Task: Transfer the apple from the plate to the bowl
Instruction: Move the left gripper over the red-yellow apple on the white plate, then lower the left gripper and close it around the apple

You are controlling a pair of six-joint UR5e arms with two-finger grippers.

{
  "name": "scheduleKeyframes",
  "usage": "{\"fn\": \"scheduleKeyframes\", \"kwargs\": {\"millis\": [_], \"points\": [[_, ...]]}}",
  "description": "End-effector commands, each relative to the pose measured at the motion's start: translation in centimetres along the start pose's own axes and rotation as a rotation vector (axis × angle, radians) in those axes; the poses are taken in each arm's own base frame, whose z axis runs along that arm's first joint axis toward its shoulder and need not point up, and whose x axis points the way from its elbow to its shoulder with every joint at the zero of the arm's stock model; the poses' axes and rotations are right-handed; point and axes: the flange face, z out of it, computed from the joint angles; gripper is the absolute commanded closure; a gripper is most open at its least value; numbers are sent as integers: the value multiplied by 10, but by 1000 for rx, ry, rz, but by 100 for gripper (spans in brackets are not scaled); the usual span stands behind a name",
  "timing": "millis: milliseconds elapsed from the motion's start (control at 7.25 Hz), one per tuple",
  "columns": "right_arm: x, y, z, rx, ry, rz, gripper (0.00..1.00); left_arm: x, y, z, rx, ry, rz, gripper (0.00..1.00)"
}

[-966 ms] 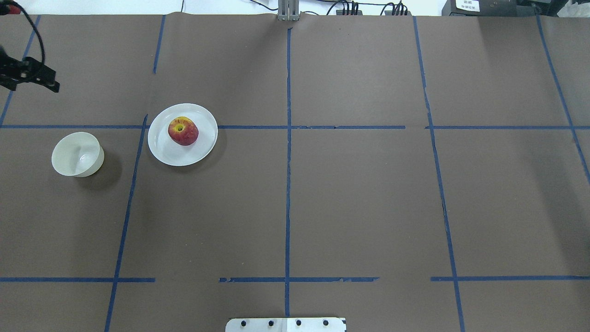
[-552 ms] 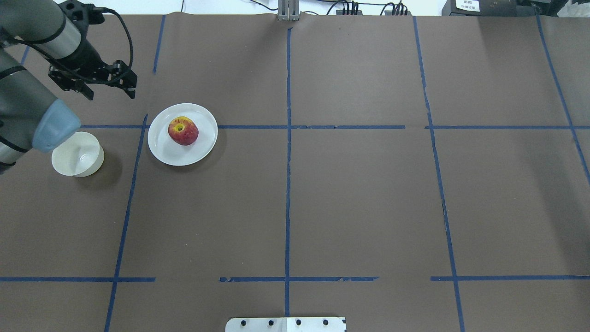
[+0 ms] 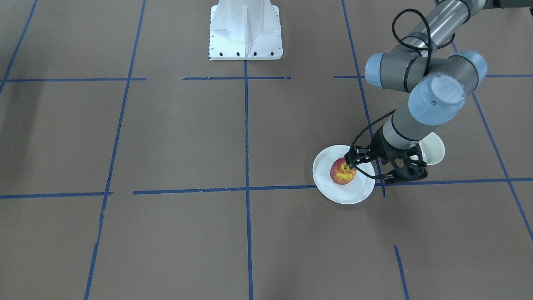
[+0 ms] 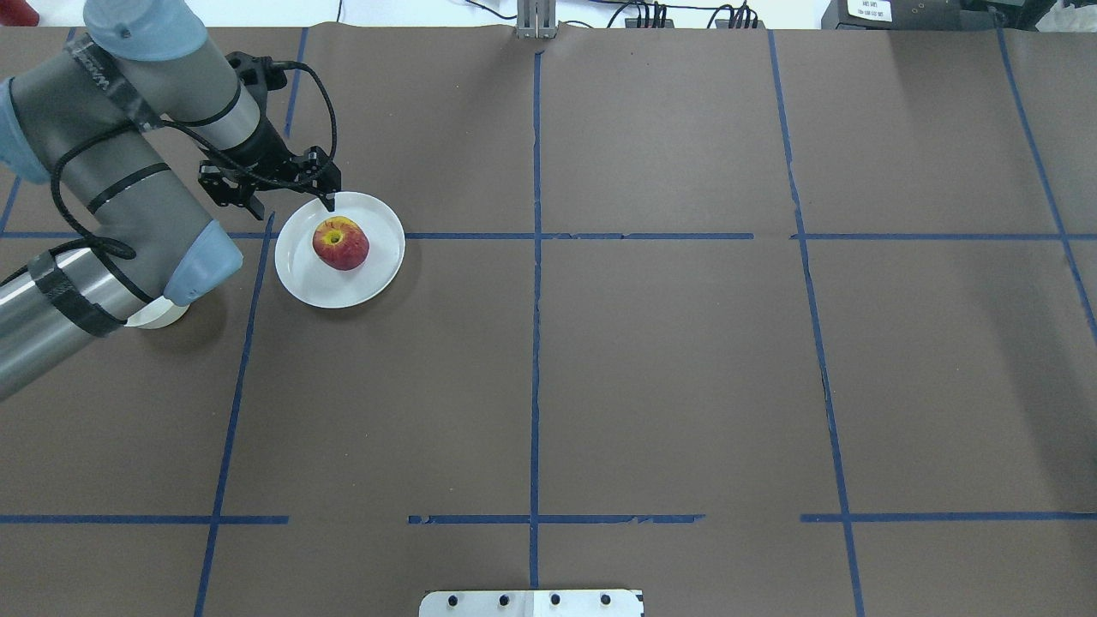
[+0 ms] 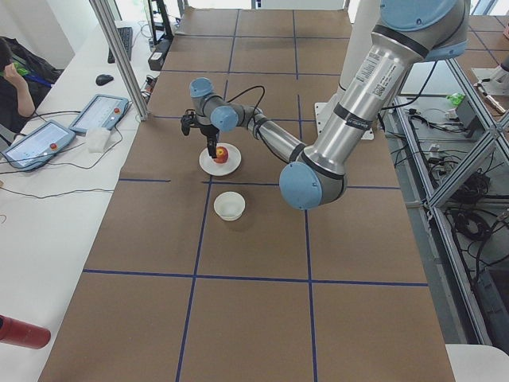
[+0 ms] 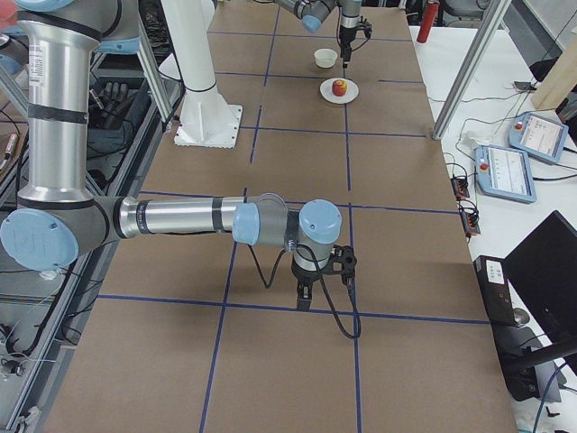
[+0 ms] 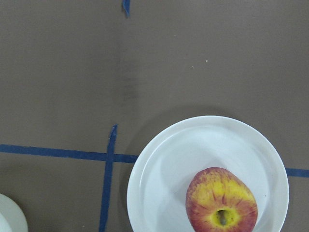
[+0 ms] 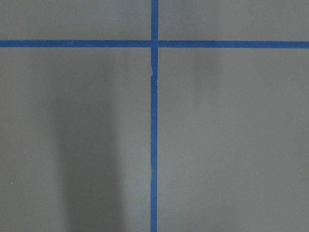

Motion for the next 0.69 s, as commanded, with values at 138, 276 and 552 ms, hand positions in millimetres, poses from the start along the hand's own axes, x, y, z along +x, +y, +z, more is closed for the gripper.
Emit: {"fn": "scheduleKeyframes", "kwargs": {"millis": [138,276,552], "points": [[0,0,0,0,0,0,0,21,8,34,-10,31,-8,0],[0,0,0,0,0,0,0,24,13,40,-16,27,-3,0],[0,0,0,0,0,0,0,24,15,66,-4,27,4,0]]}}
